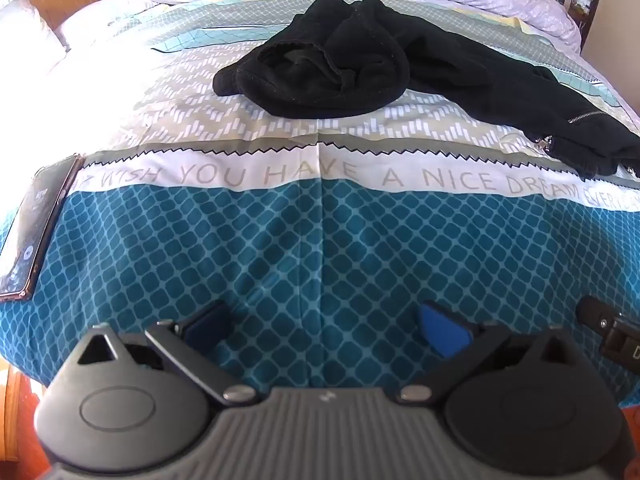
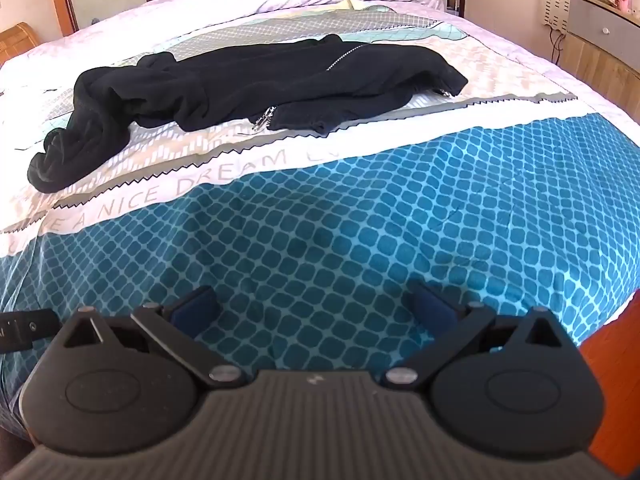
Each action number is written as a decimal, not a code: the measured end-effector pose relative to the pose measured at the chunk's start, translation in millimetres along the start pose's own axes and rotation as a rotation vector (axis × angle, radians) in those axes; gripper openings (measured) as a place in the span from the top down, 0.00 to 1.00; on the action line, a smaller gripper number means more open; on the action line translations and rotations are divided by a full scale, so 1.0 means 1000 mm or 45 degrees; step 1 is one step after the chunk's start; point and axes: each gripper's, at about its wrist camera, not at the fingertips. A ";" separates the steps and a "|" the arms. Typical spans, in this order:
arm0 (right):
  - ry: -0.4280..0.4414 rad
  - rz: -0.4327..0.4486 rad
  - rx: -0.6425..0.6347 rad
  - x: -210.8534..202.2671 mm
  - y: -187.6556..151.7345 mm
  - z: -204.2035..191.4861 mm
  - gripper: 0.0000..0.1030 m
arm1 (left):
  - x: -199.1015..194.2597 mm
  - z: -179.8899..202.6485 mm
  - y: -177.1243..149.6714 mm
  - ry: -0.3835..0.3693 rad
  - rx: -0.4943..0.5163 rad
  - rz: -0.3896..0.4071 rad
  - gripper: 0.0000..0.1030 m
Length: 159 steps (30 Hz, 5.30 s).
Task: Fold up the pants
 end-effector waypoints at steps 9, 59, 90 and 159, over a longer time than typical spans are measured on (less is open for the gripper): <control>0.053 0.094 0.022 -0.013 0.004 0.013 0.05 | -0.019 -0.031 0.050 0.083 -0.034 0.299 0.00; -0.264 0.315 0.957 -0.064 0.065 0.251 0.52 | -0.001 -0.196 -0.001 -0.529 -0.824 -0.146 0.88; -0.330 0.155 0.991 0.018 0.238 0.282 0.94 | -0.009 -0.203 0.100 -0.537 -0.729 -0.009 0.91; -0.497 0.555 -0.888 -0.007 0.220 0.129 0.84 | 0.115 -0.152 0.177 -0.326 -0.536 -0.086 0.90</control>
Point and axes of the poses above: each gripper's, at about its wrist camera, not at the fingertips, and x roughly the way its jaws point, z to its right, y to its top, and after that the axes turned 10 degrees about y, right-handed
